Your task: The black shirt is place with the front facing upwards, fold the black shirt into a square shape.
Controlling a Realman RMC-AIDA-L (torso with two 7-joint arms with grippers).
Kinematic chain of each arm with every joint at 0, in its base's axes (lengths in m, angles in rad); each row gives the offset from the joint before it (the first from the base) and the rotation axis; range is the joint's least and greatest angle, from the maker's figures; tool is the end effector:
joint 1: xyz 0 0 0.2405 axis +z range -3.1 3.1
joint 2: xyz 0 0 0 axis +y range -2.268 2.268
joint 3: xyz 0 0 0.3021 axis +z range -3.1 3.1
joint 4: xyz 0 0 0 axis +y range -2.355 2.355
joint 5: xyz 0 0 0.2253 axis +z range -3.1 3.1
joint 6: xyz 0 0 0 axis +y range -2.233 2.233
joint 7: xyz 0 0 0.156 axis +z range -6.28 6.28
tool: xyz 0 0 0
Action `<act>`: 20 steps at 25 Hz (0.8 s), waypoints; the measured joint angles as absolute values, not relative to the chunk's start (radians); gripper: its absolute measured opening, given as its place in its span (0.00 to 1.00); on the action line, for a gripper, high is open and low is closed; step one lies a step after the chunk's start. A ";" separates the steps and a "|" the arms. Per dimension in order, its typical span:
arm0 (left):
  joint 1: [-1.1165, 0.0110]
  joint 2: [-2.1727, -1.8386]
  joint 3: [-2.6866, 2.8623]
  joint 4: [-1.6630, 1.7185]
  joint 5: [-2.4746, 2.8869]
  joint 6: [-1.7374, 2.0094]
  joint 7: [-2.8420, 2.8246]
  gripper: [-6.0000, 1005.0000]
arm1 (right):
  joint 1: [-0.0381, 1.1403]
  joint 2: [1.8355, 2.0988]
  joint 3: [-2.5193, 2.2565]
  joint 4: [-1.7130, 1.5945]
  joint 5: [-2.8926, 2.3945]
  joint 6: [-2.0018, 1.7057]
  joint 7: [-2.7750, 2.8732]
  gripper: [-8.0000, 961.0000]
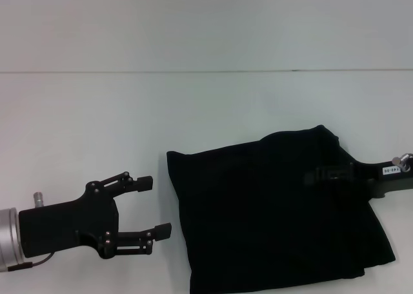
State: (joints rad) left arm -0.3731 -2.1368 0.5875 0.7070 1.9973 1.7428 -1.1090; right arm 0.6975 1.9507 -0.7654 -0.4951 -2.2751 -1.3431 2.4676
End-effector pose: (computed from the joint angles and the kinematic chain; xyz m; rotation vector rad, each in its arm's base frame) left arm -0.3246 0.3002 -0.0334 -2.6930 -0.3960 -0.8384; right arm 0.3261 0.4159 -0.0235 -2.1968 1.9551 0.3005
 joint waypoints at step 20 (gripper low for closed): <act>-0.371 -2.137 0.581 0.707 1.988 1.736 -1.103 0.93 | 0.724 1.967 -0.802 -0.490 -2.295 -1.317 2.457 0.69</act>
